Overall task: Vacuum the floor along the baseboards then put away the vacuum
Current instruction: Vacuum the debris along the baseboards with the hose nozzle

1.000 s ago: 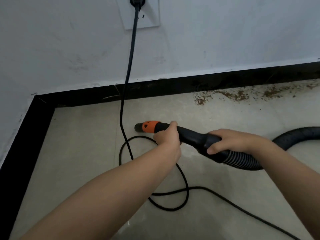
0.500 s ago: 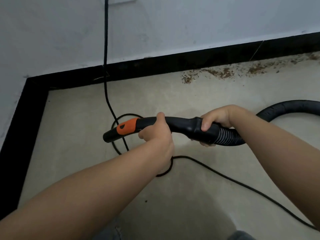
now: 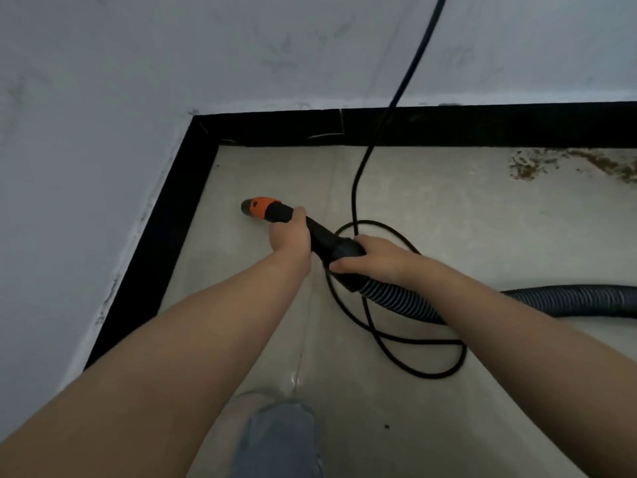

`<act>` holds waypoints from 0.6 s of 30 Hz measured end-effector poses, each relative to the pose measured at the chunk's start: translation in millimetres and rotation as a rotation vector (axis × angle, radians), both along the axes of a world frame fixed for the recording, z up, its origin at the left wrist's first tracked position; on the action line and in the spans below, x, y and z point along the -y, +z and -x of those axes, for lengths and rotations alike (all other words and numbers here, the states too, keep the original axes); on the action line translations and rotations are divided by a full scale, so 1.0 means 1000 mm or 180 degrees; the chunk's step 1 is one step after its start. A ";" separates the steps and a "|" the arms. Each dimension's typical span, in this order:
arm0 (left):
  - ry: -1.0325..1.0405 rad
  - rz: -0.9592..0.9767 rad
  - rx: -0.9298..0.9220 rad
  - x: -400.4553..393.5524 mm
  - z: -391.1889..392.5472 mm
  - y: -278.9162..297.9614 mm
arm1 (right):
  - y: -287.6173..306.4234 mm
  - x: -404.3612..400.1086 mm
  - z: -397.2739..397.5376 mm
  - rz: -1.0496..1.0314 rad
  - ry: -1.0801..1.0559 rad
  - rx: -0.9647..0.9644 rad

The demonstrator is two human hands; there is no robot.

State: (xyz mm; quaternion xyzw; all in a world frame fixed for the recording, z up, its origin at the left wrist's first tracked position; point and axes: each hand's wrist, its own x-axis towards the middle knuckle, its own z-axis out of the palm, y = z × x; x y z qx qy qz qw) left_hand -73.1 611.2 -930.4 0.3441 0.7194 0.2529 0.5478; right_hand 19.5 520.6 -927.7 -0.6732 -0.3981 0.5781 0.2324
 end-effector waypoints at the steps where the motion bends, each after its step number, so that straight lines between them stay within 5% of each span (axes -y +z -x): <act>1: -0.0091 -0.0005 0.0001 -0.013 0.003 -0.004 | -0.003 -0.008 0.009 -0.0090 -0.0064 0.0105; 6: -0.0422 -0.0063 0.0294 -0.062 0.005 -0.013 | -0.013 -0.044 0.029 -0.0346 -0.0453 0.0412; 18: -0.0004 -0.0005 0.0510 -0.149 0.043 -0.018 | -0.010 -0.139 0.061 -0.0463 -0.0321 0.0345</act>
